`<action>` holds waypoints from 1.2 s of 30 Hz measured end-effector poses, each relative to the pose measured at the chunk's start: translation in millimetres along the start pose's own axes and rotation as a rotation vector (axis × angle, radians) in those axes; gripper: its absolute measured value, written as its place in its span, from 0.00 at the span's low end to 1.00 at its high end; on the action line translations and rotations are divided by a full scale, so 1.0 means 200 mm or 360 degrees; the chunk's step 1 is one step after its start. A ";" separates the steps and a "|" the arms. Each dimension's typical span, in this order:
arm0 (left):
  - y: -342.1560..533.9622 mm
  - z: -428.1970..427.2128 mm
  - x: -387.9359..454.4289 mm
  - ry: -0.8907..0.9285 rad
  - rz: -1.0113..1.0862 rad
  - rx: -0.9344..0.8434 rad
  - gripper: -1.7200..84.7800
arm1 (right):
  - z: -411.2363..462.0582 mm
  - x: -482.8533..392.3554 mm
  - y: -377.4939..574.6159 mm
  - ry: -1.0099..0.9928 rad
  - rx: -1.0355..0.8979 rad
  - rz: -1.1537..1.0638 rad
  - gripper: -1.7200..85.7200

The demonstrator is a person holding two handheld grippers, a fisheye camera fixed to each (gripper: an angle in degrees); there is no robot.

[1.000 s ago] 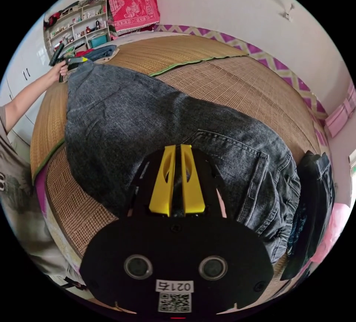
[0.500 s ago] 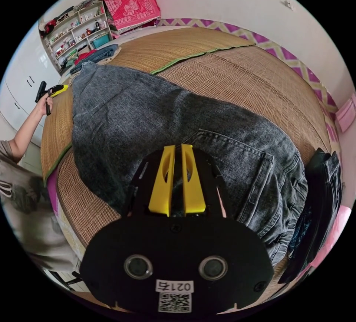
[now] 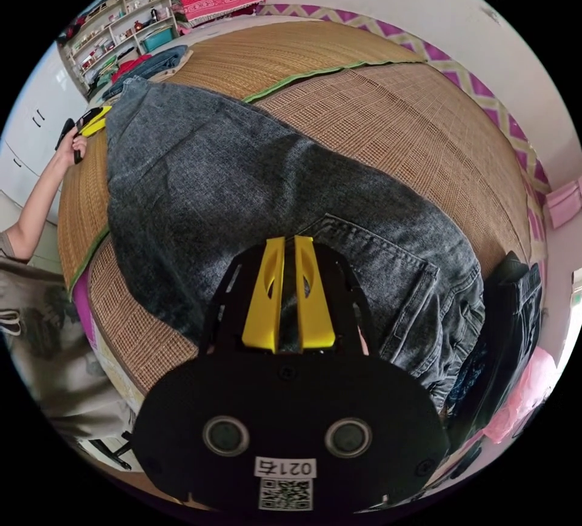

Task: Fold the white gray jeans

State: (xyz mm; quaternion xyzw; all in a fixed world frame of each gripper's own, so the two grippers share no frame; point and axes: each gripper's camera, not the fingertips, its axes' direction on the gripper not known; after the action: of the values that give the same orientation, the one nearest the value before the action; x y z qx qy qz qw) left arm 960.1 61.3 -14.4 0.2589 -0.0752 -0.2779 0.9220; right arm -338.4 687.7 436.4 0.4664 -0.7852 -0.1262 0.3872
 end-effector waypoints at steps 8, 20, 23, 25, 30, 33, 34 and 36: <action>-0.07 -0.11 0.10 -0.0158 0.0002 -0.0025 0.13 | -0.02 0.05 0.05 0.0016 -0.0024 -0.0008 0.06; -0.07 0.08 0.24 -0.0029 -0.0167 0.0069 0.02 | -0.06 0.21 0.33 -0.0040 0.0080 0.0082 0.04; -0.02 0.05 0.41 -0.0015 -0.0053 0.0085 0.01 | -0.08 0.30 0.46 -0.0155 0.0188 0.0185 0.02; 0.01 0.03 0.58 -0.0025 0.0065 0.0084 0.01 | -0.15 0.41 0.58 -0.0345 0.0204 0.0290 0.02; 0.22 0.08 1.44 -0.0249 0.0682 0.0081 0.01 | -0.49 0.46 1.01 -0.0405 0.0581 0.0385 0.01; 0.58 0.26 2.06 -0.0407 0.1202 0.0047 0.01 | -0.62 0.39 1.28 -0.0296 0.0603 0.0328 0.01; 0.68 0.32 2.17 -0.0440 0.1319 0.0038 0.01 | -0.66 0.36 1.40 -0.0268 0.0601 0.0320 0.01; 1.12 0.56 2.56 -0.0550 0.1755 -0.0015 0.01 | -0.70 0.33 1.58 -0.0245 0.0618 0.0327 0.01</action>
State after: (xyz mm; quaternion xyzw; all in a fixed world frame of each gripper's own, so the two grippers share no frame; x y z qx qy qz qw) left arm 1462.2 -111.0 194.4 0.1283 -0.3473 0.2052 0.9060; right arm -454.4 823.4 739.0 0.4389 -0.8653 0.0321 0.2399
